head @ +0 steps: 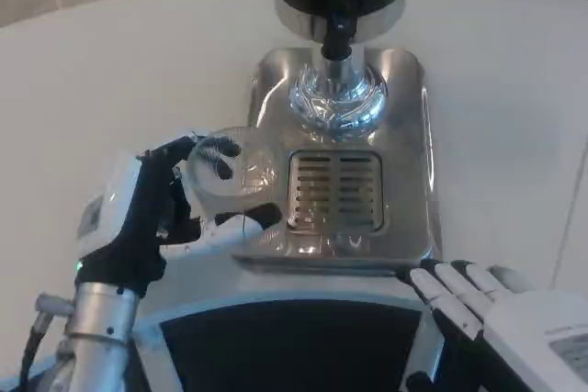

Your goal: Grasp the cup under the faucet to collect the drink, then remove the cup.

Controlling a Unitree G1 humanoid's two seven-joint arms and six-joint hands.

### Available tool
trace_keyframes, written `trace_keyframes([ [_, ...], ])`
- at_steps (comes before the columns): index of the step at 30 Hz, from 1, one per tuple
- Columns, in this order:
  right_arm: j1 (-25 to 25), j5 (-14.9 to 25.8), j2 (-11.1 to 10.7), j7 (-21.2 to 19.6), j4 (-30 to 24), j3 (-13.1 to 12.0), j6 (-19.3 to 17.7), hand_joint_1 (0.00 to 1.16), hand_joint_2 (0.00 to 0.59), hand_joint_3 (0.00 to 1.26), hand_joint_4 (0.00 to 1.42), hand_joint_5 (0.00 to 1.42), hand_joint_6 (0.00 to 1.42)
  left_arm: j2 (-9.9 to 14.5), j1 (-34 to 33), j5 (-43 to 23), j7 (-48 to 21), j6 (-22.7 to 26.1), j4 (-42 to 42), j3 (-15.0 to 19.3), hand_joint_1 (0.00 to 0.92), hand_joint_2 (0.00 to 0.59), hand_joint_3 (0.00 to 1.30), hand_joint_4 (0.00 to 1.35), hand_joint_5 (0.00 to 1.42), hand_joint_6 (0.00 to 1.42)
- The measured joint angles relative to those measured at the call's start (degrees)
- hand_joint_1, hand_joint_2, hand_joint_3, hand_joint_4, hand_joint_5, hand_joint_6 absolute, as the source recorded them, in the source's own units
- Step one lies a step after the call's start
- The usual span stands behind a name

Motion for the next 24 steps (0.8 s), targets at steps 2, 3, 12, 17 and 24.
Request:
trace_keyframes([
  [2, 0.0, -0.3, 0.0, 0.0, 0.0, -0.1, 0.0, 0.21, 0.546, 0.01, 0.0, 0.0, 0.0, -0.7, -3.4, 0.9, 1.5, 0.0, 4.5, -1.3, 0.618, 0.0, 0.9, 1.05, 1.29, 1.35],
  [3, 0.0, -0.4, 0.0, 0.0, 0.0, -0.2, 0.0, 0.21, 0.546, 0.01, 0.0, 0.0, 0.0, -1.0, -4.3, 1.2, 2.1, -0.1, 5.8, -1.8, 0.618, 0.0, 0.9, 1.05, 1.29, 1.35],
  [12, -0.1, -0.4, 0.0, 0.6, 0.0, -1.3, 1.0, 0.21, 0.546, 0.01, 0.0, 0.0, 0.0, -6.3, -13.9, 1.9, 6.0, -0.2, 16.4, -7.1, 0.618, 0.0, 0.9, 1.04, 1.29, 1.35],
  [17, 0.0, -0.2, 0.0, 0.6, 0.0, -2.0, 1.5, 0.21, 0.546, 0.01, 0.0, 0.0, 0.0, -9.8, -17.9, 2.3, 8.5, 1.2, 20.6, -9.7, 0.6, 0.0, 0.9, 0.99, 1.22, 1.32],
  [24, 0.0, 0.7, 0.0, 0.6, 0.0, -3.4, 2.5, 0.21, 0.542, 0.01, 0.0, 0.0, 0.0, -11.8, -22.7, 3.8, 11.1, 4.2, 24.8, -12.7, 0.401, 0.055, 0.65, 0.53, 0.76, 0.91],
])
